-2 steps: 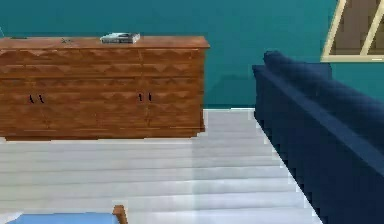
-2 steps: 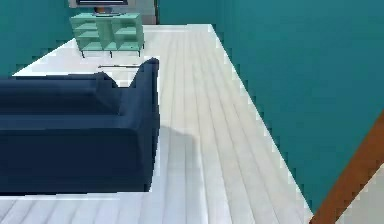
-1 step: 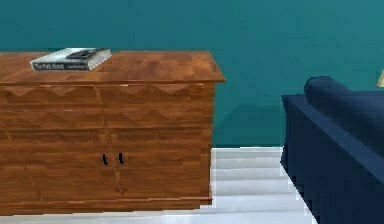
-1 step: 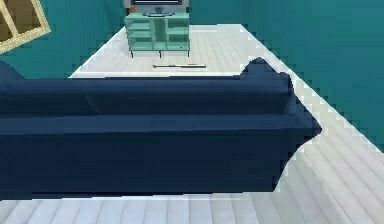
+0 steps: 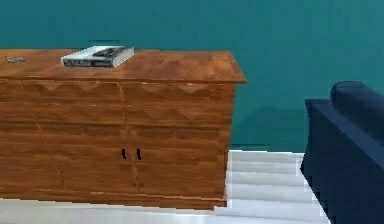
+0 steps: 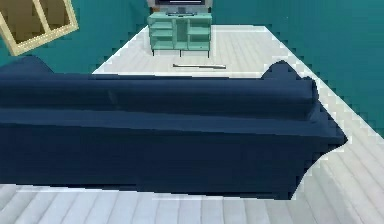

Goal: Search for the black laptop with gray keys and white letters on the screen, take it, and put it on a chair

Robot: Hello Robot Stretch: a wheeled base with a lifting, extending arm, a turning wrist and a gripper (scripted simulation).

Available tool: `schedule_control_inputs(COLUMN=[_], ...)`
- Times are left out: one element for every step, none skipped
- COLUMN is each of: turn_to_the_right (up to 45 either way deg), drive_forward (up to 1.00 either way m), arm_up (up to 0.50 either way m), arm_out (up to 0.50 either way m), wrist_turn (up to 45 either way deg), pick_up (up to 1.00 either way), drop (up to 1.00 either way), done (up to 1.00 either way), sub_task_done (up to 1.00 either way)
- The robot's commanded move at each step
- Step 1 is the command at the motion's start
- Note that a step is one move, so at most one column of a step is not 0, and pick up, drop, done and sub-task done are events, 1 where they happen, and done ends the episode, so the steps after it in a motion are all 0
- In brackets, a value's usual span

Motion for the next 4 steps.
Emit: schedule_control_inputs(turn_to_the_right=[0.0, -33.0, 0.0, -45.0], drive_forward=[0.15, 0.0, 0.4, 0.0], arm_up=[0.0, 0.0, 0.0, 0.0], arm_out=[0.0, 0.0, 0.0, 0.0], wrist_turn=[0.0, 0.0, 0.0, 0.0], pick_up=[0.0, 0.0, 0.0, 0.0], drop=[0.0, 0.0, 0.0, 0.0], done=[0.0, 0.0, 0.0, 0.0], sub_task_done=[0.0, 0.0, 0.0, 0.0])
